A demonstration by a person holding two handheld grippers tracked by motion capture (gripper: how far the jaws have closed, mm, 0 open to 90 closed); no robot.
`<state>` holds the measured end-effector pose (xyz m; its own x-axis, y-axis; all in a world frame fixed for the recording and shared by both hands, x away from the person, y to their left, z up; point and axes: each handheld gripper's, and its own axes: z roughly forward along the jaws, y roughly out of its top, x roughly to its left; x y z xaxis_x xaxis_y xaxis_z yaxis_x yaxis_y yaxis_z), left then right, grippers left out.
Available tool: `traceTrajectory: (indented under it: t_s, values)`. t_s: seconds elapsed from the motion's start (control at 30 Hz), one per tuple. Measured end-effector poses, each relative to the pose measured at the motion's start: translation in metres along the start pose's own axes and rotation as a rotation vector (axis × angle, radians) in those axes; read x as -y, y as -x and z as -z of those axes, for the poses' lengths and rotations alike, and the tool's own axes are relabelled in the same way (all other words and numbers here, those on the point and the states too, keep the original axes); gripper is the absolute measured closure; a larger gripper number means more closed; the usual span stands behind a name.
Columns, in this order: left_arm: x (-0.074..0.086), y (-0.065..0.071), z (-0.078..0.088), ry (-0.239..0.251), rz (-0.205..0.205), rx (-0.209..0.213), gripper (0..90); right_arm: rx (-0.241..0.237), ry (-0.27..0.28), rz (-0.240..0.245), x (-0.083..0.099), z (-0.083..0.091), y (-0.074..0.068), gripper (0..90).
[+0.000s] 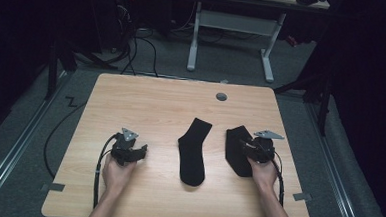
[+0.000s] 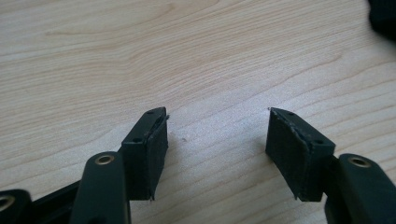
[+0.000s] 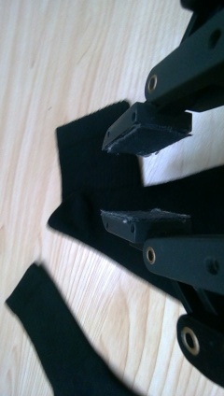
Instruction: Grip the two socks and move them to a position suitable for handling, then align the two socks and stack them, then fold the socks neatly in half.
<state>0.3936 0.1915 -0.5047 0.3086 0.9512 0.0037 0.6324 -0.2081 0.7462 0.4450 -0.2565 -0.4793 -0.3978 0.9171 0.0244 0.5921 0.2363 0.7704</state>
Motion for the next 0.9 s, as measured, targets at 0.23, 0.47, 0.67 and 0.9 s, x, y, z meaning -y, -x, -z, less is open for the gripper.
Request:
traceTrajectory:
  t_s: [0.23,0.47,0.67,0.9]
  values:
    - [0.005,-0.001,0.001,0.027,0.000,-0.001,38.2,-0.001,-0.033,-0.022,0.007,-0.005,0.011,60.3]
    - [0.005,-0.001,0.001,0.027,0.002,-0.003,37.6,-0.010,-0.032,-0.003,0.002,-0.015,0.009,55.7]
    - [0.005,-0.001,0.001,0.027,0.002,-0.004,37.4,-0.021,-0.052,0.001,-0.002,-0.023,0.008,54.9]
    - [0.005,-0.001,0.001,0.027,0.002,-0.005,37.4,-0.032,-0.071,0.017,-0.003,-0.030,0.004,57.6]
